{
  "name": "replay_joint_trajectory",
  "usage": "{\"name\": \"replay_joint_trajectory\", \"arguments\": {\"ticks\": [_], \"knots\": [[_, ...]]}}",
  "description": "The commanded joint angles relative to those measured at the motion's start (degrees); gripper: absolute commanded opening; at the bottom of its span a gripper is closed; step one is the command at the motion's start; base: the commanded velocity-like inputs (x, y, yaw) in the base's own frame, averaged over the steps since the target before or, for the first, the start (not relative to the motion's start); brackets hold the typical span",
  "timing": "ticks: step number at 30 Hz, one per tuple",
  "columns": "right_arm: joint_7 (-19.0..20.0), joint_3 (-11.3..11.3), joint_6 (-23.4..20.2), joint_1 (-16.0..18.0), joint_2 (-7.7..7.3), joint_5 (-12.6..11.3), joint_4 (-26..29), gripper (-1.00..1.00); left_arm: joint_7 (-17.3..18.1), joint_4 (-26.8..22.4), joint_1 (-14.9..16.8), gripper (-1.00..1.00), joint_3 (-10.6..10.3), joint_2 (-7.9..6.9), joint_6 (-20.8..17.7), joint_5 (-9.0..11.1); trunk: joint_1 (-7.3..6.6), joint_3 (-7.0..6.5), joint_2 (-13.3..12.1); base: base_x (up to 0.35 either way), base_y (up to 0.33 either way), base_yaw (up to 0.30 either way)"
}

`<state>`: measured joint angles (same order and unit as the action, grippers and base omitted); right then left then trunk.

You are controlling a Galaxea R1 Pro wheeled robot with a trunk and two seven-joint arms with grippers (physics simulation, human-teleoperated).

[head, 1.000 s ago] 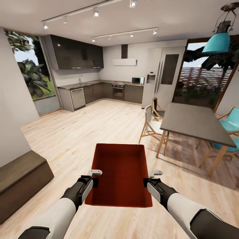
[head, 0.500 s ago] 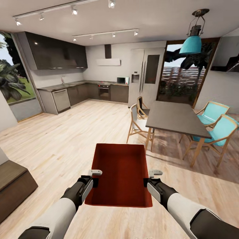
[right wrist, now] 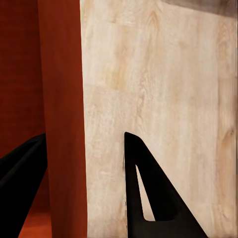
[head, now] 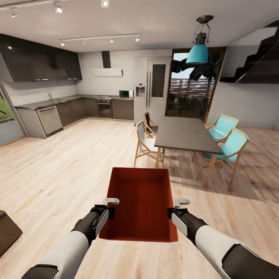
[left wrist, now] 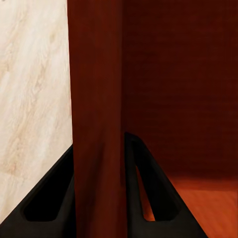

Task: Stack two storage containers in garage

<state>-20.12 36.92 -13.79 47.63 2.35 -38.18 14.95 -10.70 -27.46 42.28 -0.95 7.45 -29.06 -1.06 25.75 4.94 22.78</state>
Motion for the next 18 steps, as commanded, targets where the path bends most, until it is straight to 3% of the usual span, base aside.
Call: {"name": "replay_joint_trajectory", "arguments": {"ticks": [1,18], "knots": [[-0.3,0.2,-0.2,0.1,0.02,-0.2,0.3,-1.00,-0.3,0.0,0.0,-1.00,-0.2,0.02,-0.4,0.0,0.04,0.13,0.1,0.000,0.000,-0.286],[-0.3,0.2,-0.2,0.1,0.03,-0.2,0.3,-1.00,-0.3,0.0,0.0,-1.00,-0.1,0.02,-0.4,0.0,0.04,0.13,0.1,0.000,0.000,-0.286]]}}
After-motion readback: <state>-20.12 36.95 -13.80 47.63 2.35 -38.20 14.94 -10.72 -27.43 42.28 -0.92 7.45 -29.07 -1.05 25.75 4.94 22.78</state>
